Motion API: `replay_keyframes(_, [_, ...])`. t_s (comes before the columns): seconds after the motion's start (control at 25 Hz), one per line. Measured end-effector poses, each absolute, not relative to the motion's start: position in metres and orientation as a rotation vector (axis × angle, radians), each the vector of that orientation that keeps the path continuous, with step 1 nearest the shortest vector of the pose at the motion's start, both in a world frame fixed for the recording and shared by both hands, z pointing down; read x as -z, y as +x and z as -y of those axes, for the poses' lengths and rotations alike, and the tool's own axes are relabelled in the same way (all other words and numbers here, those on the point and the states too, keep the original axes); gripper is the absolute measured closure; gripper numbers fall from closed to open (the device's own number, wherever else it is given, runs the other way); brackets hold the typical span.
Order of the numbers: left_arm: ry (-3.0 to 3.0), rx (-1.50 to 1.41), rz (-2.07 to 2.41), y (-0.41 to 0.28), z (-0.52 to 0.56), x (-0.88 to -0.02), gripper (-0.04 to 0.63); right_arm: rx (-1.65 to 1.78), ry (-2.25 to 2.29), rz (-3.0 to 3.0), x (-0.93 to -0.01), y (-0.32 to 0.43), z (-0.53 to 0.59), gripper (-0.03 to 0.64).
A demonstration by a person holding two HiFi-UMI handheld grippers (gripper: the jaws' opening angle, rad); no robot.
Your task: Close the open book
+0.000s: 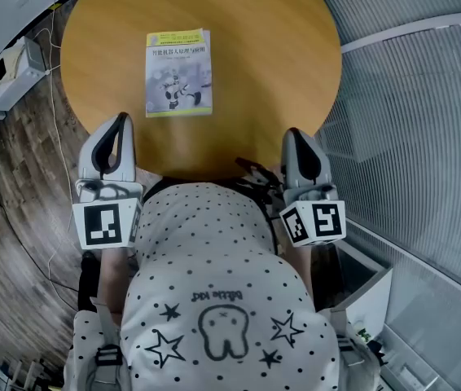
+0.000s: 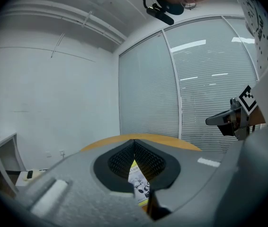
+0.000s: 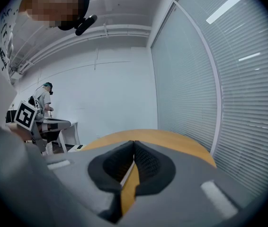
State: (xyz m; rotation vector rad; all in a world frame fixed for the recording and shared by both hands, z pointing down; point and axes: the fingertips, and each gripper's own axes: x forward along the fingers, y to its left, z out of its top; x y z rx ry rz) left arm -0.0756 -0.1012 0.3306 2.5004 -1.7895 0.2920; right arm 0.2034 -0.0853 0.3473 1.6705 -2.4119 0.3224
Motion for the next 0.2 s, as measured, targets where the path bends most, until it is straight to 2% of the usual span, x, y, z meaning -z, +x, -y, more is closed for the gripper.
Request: replay_keyframes(0.2, [2.496,-0.306,1.787,-0.0768,0.1017,-0.3303,0.584,-0.318,1.668,2.416,-0.3435,0.2015,0.0849,0.612])
